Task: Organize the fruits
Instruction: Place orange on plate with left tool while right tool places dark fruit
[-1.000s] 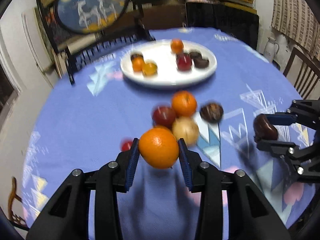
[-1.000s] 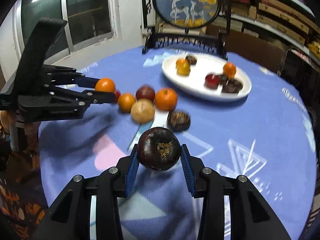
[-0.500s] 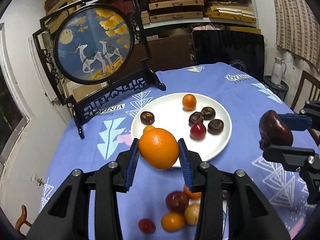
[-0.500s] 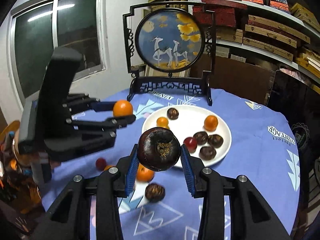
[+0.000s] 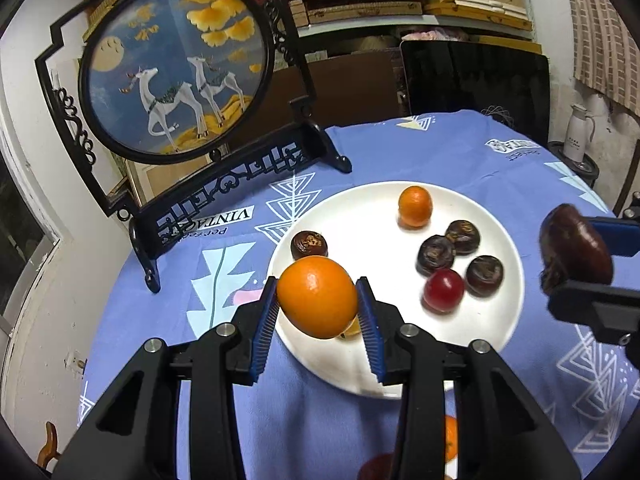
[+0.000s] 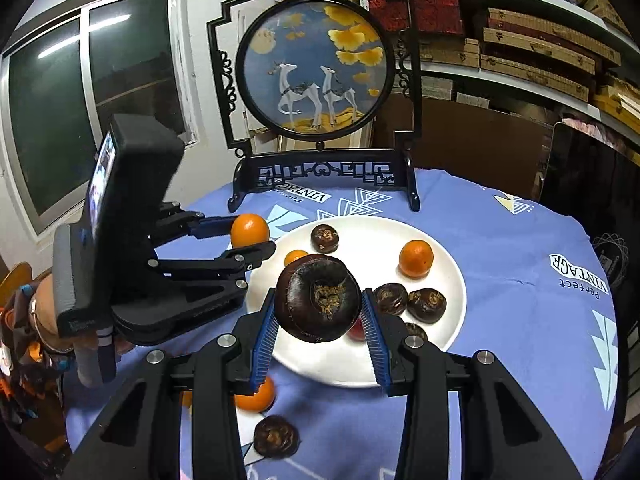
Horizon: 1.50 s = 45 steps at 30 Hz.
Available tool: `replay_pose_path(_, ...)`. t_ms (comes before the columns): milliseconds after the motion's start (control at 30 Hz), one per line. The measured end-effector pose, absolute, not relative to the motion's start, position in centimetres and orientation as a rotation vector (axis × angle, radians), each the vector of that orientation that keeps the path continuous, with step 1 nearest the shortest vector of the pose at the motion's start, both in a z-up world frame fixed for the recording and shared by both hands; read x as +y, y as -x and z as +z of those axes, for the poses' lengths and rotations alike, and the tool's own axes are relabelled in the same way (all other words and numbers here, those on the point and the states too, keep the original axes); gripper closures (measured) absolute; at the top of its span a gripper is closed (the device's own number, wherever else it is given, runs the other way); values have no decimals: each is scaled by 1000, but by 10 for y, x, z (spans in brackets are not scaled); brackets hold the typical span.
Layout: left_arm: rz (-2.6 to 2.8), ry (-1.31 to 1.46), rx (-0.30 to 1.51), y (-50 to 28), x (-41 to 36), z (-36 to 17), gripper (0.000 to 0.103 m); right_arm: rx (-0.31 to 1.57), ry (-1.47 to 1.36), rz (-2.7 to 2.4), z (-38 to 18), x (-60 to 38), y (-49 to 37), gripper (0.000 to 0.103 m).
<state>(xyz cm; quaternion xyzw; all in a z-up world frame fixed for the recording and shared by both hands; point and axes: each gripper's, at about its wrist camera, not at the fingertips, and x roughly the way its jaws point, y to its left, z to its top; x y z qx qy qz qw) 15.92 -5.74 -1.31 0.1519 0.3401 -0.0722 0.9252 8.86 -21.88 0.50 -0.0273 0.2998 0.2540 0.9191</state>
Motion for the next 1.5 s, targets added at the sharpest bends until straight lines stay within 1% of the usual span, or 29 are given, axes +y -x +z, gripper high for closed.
replay_pose_path(1200,-106,-341,780,-223,-79,-53,65,669,-52,461,-21,-224,-172,62)
replay_pose_path(1267,-101,-346,787,-226,-80,-55,63,678,-43,455,-20,-223,-177,62)
replay_pose_path(1300,-95,-354,784,-226,-81,-56,56,672,-36,441,-19,-223,-178,61)
replay_pose_path(1333,-86,-357,773,-225,-80,-55,41,667,-40,443,-18,-223,-177,61)
replay_pose_path(1367,-83,-355,757,-223,-79,-53,35,661,-49,453,-16,-224,-175,60)
replay_pose_path(1400,-82,-356,745,-221,-79,-52,32,656,-52,454,-15,-225,-173,55)
replay_pose_path(1433,-83,-362,730,-219,-78,-50,32,647,-50,446,-14,-227,-168,48)
replay_pose_path(1500,-87,-371,725,-215,-78,-48,32,640,-55,434,-13,-233,-160,46)
